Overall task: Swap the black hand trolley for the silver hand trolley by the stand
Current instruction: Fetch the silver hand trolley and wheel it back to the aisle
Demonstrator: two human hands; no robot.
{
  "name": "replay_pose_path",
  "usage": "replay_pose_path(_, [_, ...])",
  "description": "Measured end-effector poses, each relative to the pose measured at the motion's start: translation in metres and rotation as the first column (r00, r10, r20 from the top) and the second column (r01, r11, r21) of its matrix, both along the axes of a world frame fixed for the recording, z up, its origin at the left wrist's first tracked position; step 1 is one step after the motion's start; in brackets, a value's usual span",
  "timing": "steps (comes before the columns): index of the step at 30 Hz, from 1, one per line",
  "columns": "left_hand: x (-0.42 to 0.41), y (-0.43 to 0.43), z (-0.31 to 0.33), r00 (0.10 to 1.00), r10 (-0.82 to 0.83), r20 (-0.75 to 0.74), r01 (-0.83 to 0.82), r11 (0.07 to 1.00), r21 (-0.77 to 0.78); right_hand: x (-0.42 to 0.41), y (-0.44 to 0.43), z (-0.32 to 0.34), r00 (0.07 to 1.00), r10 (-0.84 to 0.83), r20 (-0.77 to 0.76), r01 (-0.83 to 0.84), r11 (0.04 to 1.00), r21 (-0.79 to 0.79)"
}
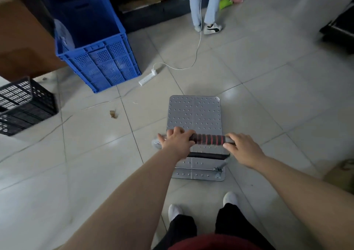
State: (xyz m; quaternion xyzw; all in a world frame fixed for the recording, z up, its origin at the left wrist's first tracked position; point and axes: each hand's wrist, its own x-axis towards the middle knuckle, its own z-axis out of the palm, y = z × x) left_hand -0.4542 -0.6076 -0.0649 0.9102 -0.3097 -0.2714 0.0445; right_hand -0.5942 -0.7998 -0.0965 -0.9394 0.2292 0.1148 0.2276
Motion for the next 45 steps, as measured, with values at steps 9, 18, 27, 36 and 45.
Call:
replay_pose_path(9, [0.074, 0.047, 0.006, 0.995, -0.079, 0.064, 0.077, 0.996, 0.035, 0.056, 0.069, 0.002, 0.999, -0.053, 0.007, 0.053, 0.997, 0.065])
replay_pose_path(18, [0.156, 0.063, 0.012, 0.956, -0.274, 0.103, 0.258, 0.955, 0.146, 0.114, 0.097, -0.010, 0.995, -0.025, 0.100, 0.017, 0.997, 0.075])
replay_pose_path(27, [0.223, 0.052, 0.009, 0.907, -0.400, 0.134, 0.389, 0.916, 0.100, 0.167, 0.091, -0.001, 0.997, -0.037, 0.064, 0.031, 0.994, 0.105])
replay_pose_path(36, [0.302, 0.008, 0.004, 0.830, -0.557, 0.038, 0.555, 0.830, 0.051, 0.218, 0.095, 0.005, 0.925, -0.375, 0.056, 0.375, 0.927, 0.010])
replay_pose_path(45, [0.359, -0.005, 0.000, 0.739, -0.669, 0.072, 0.665, 0.743, 0.081, 0.279, 0.122, 0.016, 0.810, -0.586, 0.026, 0.586, 0.808, -0.057])
